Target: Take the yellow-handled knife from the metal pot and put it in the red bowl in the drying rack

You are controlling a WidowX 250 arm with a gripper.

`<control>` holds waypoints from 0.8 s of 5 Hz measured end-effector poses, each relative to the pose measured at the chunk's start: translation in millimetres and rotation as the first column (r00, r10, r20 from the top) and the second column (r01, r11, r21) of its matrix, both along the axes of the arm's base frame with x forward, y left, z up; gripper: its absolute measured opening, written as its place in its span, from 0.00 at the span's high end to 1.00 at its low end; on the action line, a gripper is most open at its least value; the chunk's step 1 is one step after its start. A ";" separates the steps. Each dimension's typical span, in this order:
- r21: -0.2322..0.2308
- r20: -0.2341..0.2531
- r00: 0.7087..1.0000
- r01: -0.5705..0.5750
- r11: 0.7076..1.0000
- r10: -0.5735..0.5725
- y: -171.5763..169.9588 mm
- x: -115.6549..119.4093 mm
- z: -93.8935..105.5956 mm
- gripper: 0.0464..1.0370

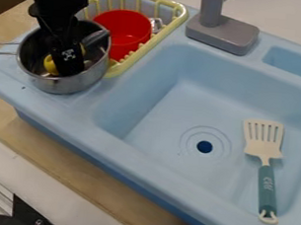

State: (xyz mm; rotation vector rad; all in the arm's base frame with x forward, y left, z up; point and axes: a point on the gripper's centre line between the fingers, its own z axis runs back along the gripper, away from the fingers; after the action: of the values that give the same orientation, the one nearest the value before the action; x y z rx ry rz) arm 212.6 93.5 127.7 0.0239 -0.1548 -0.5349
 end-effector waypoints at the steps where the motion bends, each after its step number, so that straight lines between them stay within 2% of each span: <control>1: 0.001 -0.010 1.000 -0.001 1.000 0.001 -1.5 0.0 -3.7 0.65; 2: 0.007 -0.025 1.000 -0.011 1.000 0.011 -0.5 -2.3 -4.4 0.72; 3: -0.001 -0.033 0.999 -0.026 1.000 0.026 -0.1 -6.1 -0.5 0.72; 4: -0.004 -0.010 0.998 -0.062 0.998 0.062 4.6 -7.5 16.7 0.72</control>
State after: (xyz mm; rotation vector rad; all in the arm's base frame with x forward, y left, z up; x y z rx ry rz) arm 205.1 98.0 144.5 0.0221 -0.1446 -0.4730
